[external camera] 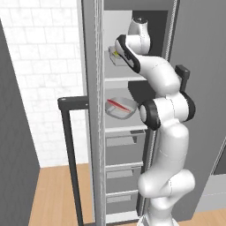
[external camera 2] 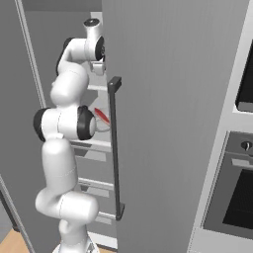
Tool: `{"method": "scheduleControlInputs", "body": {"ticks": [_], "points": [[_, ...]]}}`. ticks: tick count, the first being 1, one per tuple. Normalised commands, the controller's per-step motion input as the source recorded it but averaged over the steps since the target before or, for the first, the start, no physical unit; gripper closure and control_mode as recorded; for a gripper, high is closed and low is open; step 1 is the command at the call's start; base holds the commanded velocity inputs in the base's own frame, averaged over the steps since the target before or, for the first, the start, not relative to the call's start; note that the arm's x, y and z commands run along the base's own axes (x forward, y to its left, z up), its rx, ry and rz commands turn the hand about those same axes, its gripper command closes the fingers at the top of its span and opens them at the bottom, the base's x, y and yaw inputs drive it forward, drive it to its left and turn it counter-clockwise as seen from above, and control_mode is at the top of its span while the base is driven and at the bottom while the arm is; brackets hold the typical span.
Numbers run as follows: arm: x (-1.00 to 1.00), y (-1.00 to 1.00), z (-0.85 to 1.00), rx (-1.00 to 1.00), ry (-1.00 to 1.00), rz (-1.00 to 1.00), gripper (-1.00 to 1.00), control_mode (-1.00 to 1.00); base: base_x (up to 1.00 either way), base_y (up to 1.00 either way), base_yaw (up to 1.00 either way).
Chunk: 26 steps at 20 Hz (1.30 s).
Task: Take the meat container that has the steak and place it on the second highest rack of the freezer. Then take the vegetable container that has the onion and lemon and place it on the highest rack of the freezer.
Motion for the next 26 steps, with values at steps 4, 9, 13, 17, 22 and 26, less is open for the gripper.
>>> {"method": "scheduleControlInputs", "body": {"ticks": [4,9,13,17,22,26], "points": [[0.00,0.00,0.00,0.00,0.00,0.00,-1.00,-1.00,0.00,0.00,0.00],[0.00,0.00,0.00,0.00,0.00,0.00,-1.00,-1.00,0.00,0.00,0.00],[-0.09,0.00,0.00,0.00,-0.03,0.00,-1.00,-1.00,0.00,0.00,0.00],[-0.59,0.00,-0.17,0.00,-0.26,0.00,-1.00,-1.00,0.00,0.00,0.00],[-0.24,0.00,-0.75,0.00,-0.28,0.00,-1.00,-1.00,0.00,0.00,0.00],[-0.33,-0.08,-0.58,0.00,-0.38,0.00,-1.00,-1.00,0.00,0.00,0.00]]}}
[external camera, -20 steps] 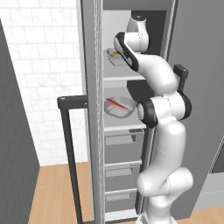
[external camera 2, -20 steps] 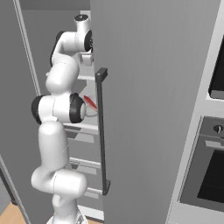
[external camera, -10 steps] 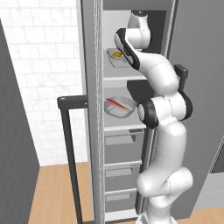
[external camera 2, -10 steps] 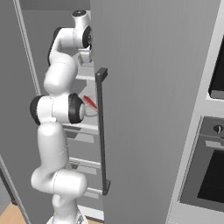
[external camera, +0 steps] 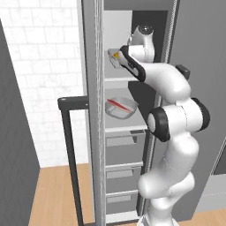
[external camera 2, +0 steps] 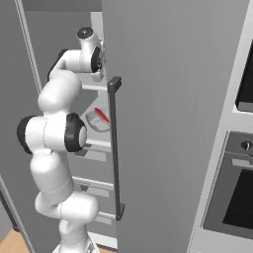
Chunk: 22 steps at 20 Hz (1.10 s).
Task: Take the meat container that has the steak and place it on the second highest rack of the freezer. Then take the vegetable container that has the onion and lemon and place it on the highest rack of the freezer.
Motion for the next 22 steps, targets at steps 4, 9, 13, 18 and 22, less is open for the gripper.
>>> {"method": "scheduleControlInputs", "body": {"ticks": [4,9,13,18,22], "points": [[-0.60,-0.18,0.09,0.10,-0.30,0.00,-1.00,-1.00,0.00,0.00,0.00],[-0.42,-0.11,0.55,0.09,-0.29,0.00,-1.00,-1.00,0.00,0.00,0.00],[-0.61,0.00,0.76,0.05,-0.17,-0.01,-1.00,-1.00,0.00,0.00,0.00],[-1.00,0.00,0.53,0.00,-0.01,0.00,-1.00,-1.00,0.00,0.00,0.00],[-1.00,0.00,0.27,0.00,0.04,0.00,-1.00,-1.00,0.00,0.00,0.00]]}}
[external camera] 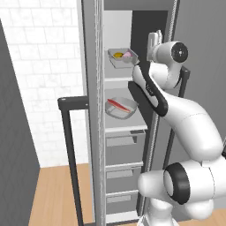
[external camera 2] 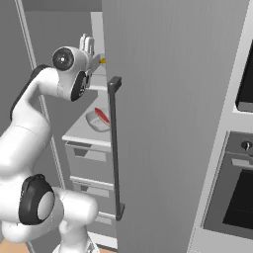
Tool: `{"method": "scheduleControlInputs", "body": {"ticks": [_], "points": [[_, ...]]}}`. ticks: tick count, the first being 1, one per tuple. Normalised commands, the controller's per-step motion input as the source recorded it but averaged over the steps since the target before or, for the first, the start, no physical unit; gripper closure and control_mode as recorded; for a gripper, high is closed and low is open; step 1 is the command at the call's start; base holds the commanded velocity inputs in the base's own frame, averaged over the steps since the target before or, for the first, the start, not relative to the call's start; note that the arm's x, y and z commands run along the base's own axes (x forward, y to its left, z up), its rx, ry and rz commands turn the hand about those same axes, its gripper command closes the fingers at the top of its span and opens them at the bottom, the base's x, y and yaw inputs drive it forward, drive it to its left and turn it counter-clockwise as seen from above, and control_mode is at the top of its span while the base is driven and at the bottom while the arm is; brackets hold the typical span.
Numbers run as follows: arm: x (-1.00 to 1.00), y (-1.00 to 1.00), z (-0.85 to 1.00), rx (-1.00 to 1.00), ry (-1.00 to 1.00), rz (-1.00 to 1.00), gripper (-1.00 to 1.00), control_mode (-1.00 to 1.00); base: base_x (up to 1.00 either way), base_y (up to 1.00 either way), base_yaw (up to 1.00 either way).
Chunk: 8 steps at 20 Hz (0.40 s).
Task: Take the meat container that has the steak and place it on the second highest rack of the freezer. Then take the vegetable container that has the onion and lemon and place it on the highest rack of the freezer.
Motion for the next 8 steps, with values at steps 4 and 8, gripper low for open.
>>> {"method": "scheduleControlInputs", "body": {"ticks": [4,8], "points": [[-1.00,0.00,0.03,0.00,0.03,0.00,-1.00,-1.00,0.00,0.00,0.00],[-1.00,0.00,0.04,0.00,0.03,0.00,-1.00,-1.00,0.00,0.00,0.00]]}}
